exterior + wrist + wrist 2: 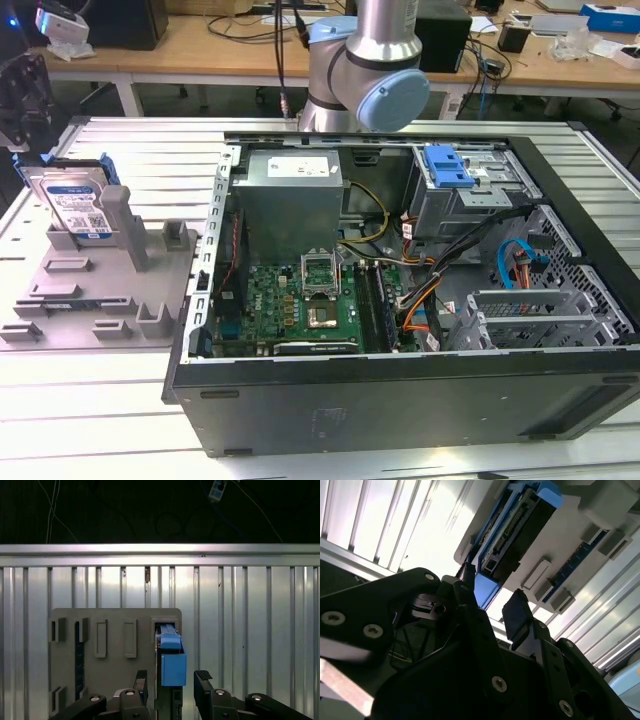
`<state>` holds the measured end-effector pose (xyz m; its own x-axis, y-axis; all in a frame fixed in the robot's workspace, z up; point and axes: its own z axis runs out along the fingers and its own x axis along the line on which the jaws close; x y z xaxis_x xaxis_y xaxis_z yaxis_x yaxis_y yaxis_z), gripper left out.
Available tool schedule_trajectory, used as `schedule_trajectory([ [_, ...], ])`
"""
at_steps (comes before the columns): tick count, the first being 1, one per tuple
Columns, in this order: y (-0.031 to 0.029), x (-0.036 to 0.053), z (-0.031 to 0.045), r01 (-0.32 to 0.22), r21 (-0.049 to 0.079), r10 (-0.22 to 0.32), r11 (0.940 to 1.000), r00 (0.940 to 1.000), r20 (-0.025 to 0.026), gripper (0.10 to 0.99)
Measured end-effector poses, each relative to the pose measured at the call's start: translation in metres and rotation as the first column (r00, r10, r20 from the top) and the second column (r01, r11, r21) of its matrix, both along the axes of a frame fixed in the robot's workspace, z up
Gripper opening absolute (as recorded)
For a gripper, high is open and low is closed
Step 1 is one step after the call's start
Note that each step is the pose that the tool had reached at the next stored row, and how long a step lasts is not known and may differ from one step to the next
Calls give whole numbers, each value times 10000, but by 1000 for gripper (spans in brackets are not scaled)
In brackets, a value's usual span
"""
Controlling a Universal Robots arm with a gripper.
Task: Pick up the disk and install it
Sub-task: 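Pick up the disk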
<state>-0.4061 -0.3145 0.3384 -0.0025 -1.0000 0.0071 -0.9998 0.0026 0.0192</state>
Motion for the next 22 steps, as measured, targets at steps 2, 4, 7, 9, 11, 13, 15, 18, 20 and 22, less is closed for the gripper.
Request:
schedule_trajectory([
  [2, -2, -4, -21, -2, 0, 2, 10000, 10000, 0, 498],
  [4, -1, -12, -44, -1, 0, 1, 10000, 10000, 0, 498],
  [7, -1, -22, -62, -1, 0, 1, 10000, 10000, -1, 498],
  [9, 6, -29, -75, 1, 0, -1, 10000, 10000, 1, 498],
  [11, 21, -31, -83, -1, 0, 1, 10000, 10000, 0, 498],
  [13, 43, -36, -95, -1, 1, 1, 10000, 10000, 2, 498],
  [15, 44, -50, -108, -2, 0, 2, 10000, 10000, -1, 498],
  [18, 44, -74, -134, -3, 1, 3, 10000, 10000, 1, 498],
  [20, 44, -76, -146, -2, 0, 2, 10000, 10000, -1, 498],
  [22, 44, -77, -152, -1, -1, 1, 10000, 10000, -2, 498],
])
